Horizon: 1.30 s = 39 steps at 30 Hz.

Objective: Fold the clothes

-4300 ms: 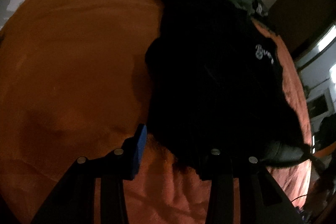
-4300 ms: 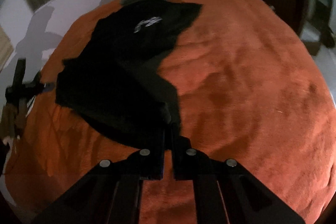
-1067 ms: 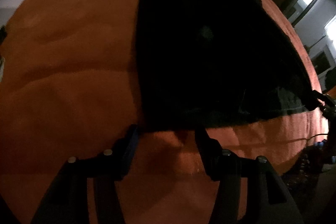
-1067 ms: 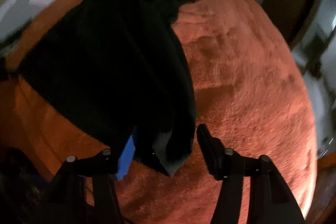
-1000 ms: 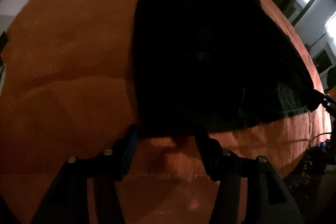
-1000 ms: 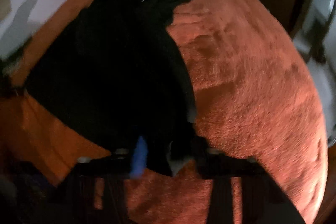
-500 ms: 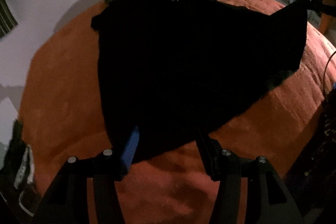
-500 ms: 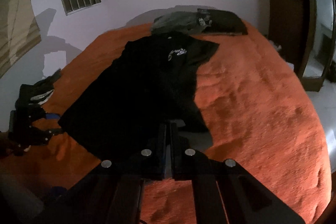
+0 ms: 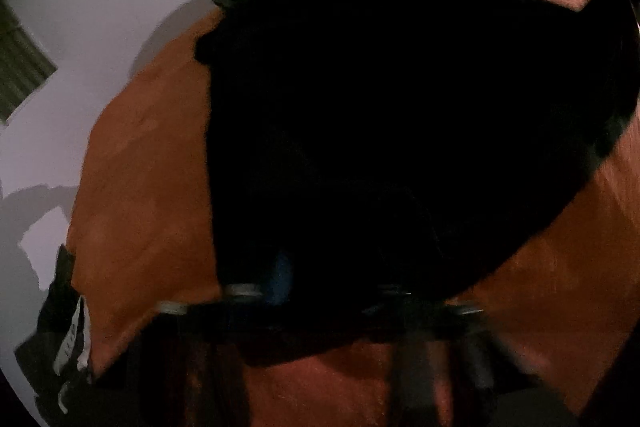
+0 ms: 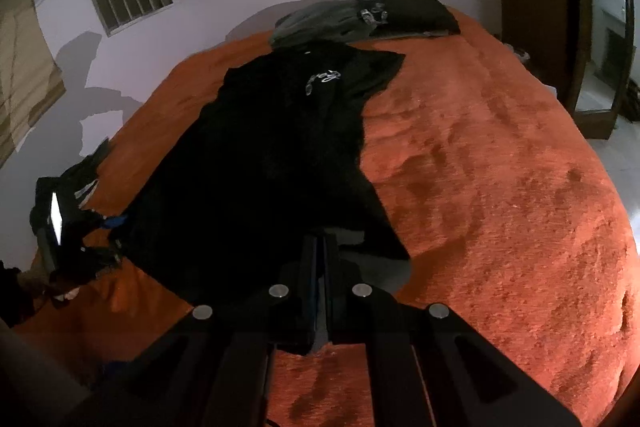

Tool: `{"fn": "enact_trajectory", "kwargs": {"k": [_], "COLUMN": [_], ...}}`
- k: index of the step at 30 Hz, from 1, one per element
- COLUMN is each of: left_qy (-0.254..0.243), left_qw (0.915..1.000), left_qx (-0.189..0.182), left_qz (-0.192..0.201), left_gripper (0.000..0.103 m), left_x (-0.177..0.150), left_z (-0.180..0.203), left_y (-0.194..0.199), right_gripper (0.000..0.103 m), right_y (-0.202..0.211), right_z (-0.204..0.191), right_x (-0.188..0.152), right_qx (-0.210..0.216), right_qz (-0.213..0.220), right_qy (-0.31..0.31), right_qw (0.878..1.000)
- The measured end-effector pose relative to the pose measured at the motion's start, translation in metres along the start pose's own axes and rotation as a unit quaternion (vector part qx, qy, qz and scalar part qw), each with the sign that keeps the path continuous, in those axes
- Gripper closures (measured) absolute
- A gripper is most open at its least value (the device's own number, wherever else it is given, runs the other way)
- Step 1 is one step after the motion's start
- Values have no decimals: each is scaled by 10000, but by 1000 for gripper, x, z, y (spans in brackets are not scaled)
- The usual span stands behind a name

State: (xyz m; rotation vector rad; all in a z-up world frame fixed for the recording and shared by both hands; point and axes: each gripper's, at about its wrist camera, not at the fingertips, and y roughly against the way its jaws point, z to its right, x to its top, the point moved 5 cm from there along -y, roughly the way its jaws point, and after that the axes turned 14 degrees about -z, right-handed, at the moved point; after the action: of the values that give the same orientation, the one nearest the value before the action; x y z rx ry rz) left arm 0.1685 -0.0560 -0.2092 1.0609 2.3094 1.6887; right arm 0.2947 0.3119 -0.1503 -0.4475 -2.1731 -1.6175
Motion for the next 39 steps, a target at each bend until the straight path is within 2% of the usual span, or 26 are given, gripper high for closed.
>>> {"fn": "enact_trajectory", "kwargs": {"k": [2,5,8,11,12,14,15,18,20,22,23,26,29,33,34,36,37,39], "left_qy": [479,1306,2012,2733,2931,3263,3382,3731,3987,4216,4239,4147,4142,4278,4313,4279,4231,4127], "left_qw": [9988,9908,9780,9585,9520,9410,9369,9240,9122,9003,8990,9038,9047,8980,8961,8980,9002,9044], "left_qx": [-78,-312,-512,-773,-844,-881,-877,-831,-907,-1033,-1053,-1012,-952,-951,-956,-926,-927,-988], "left_qz": [112,180,221,248,251,186,123,-147,-276,-326,-324,-298,-284,-388,-421,-446,-453,-452], "left_gripper": [96,97,98,98,98,98,98,98,98,98,98,98,98,98,98,98,97,97], "left_x": [1,-4,-15,-37,-45,-60,-66,-86,-95,-98,-96,-89,-88,-94,-96,-95,-92,-84], "left_z": [-18,-47,-68,-102,-112,-122,-125,-137,-144,-150,-150,-147,-145,-153,-155,-156,-155,-149], "left_y": [1,1,2,12,17,23,22,8,-3,-11,-12,-11,-11,-19,-22,-25,-26,-30], "right_gripper": [100,100,100,99,95,74,69,64,56,56,56,53,51,51,53,72,90,94], "right_y": [0,-6,-14,-26,-32,-44,-48,-57,-62,-69,-72,-75,-82,-88,-88,-84,-84,-83], "right_z": [3,5,5,2,-1,-7,-9,-8,-5,-3,-3,-8,-14,-16,-15,-11,-8,-3], "right_x": [0,-1,-4,-10,-14,-22,-26,-34,-39,-44,-47,-52,-57,-61,-60,-53,-51,-47], "right_qx": [-27,-58,5,118,82,9,-29,-267,-523,-546,-456,-340,-415,-505,-542,-662,-736,-740], "right_qz": [2,-88,-232,-503,-648,-938,-1050,-1139,-1235,-1402,-1495,-1596,-1804,-1916,-1858,-1687,-1663,-1644], "right_qy": [-10,-2,-28,35,103,239,287,278,280,292,293,422,696,800,768,656,601,465], "right_qw": [10000,9999,9997,9987,9978,9953,9941,9927,9906,9882,9873,9857,9803,9769,9781,9812,9815,9825]}}
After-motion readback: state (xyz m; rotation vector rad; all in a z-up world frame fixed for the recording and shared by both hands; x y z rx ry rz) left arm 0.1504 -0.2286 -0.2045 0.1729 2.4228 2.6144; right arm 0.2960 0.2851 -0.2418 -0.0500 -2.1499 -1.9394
